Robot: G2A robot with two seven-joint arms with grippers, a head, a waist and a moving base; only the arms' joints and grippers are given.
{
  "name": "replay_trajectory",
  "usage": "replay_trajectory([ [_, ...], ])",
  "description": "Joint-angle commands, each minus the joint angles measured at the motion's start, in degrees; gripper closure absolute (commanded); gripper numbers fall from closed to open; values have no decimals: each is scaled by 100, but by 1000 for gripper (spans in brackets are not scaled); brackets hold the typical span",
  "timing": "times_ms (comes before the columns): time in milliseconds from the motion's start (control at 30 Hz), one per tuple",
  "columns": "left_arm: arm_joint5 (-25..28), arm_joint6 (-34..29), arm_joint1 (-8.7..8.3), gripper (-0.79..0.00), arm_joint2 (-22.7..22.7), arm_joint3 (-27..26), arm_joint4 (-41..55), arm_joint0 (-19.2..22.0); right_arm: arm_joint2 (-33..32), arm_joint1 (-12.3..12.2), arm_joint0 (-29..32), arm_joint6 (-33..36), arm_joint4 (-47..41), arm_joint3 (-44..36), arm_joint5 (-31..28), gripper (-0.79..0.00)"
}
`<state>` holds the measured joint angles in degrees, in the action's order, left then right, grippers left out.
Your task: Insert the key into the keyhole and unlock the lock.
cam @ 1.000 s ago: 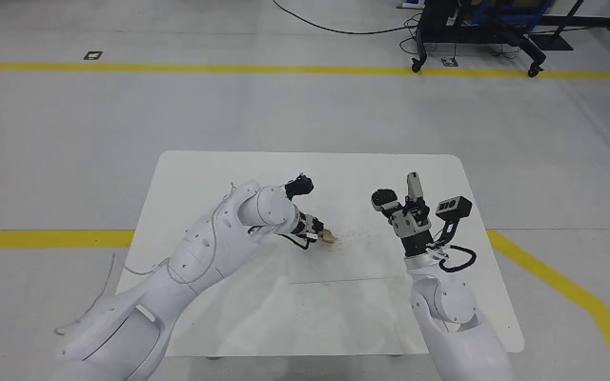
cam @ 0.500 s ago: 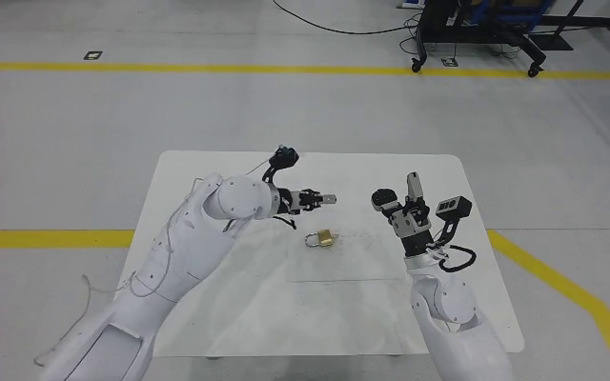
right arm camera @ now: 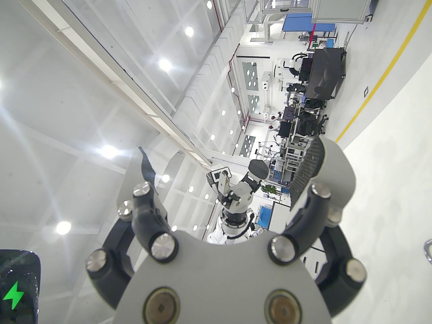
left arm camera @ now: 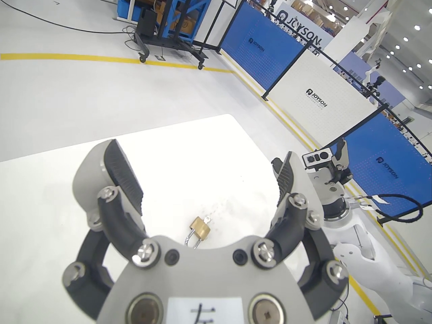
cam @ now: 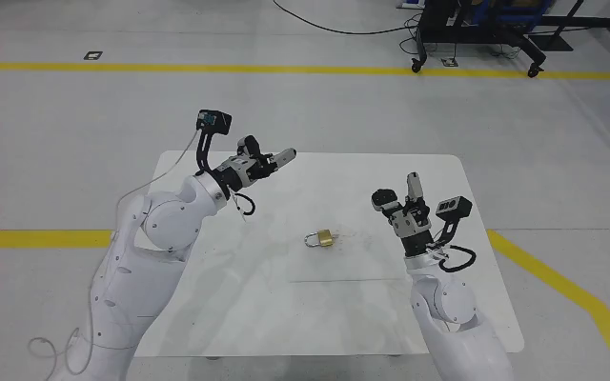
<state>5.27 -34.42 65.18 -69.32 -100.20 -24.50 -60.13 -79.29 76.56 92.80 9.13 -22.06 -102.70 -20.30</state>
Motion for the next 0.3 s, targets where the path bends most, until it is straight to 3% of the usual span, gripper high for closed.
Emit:
replay_trajectory([
  [0, 0, 0, 0, -785, 0, 0, 0, 0, 0, 0, 0, 0, 0, 0, 0, -785],
  [267, -7, 20, 2, -785, -11, 5, -26, -23, -10, -8, 5, -7, 78, 0, 16, -785],
])
